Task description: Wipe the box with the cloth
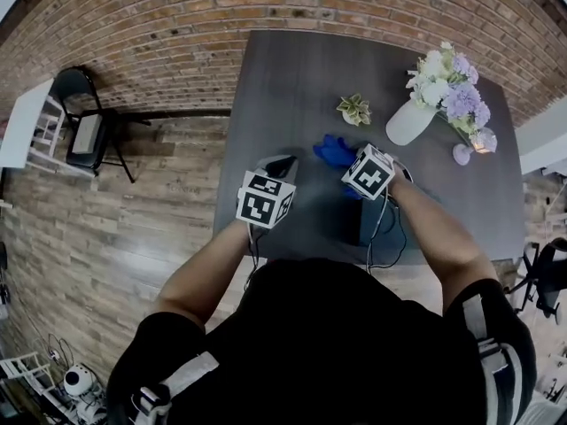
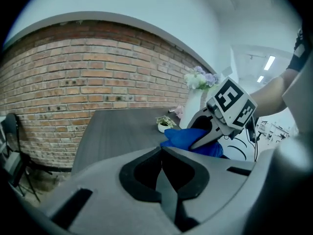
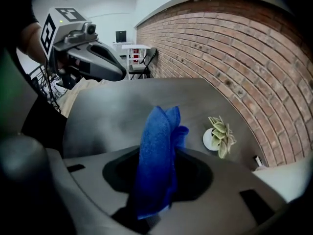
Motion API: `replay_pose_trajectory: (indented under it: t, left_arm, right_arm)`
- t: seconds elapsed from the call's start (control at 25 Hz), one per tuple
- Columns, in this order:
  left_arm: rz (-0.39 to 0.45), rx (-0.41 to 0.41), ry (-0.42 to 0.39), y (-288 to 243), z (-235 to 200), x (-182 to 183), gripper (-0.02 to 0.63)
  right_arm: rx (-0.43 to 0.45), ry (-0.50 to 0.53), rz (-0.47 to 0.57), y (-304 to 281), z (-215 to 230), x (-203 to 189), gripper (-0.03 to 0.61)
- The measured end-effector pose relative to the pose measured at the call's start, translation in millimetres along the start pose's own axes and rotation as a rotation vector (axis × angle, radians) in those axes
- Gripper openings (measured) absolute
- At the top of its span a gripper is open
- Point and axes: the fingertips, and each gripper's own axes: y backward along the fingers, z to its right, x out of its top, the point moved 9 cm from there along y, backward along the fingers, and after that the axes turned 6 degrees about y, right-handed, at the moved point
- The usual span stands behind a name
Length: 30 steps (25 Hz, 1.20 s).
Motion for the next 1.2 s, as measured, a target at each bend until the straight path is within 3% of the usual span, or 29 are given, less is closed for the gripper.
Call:
replay_pose_trajectory:
  t: [0.28, 0.52, 0.72, 1.0, 1.2]
  left_arm:
    - [0.034, 0.111, 0.028, 2.3, 24.9, 7.8, 0.009]
    - [0.009, 0.132, 0.021, -3.0, 57.9, 4.0, 0.009]
    - [-0.01, 0.115, -0.022, -18.6, 84.7, 9.5, 0.009]
    - [-0.056, 0.042, -0.075, -41.1, 117.2, 14.1, 0.009]
    - [-0.087, -0.011, -0.127, -53.9, 132.6, 12.5, 0.009]
  right_arm:
    - [0.003, -0.093, 0.062, 7.5, 21.7, -43.9, 0.144]
    - [-0.023, -0.136, 0.024, 20.5, 40.7, -96.3, 0.144]
    - [-0.05, -0.233, 0.03, 36.0, 52.6, -149.5, 0.144]
    - [-0.147, -0.444, 0.042, 68.2, 67.5, -230.3, 0.146]
    - [-0.313, -0.668, 0.049, 96.6, 73.7, -286.7, 0.146]
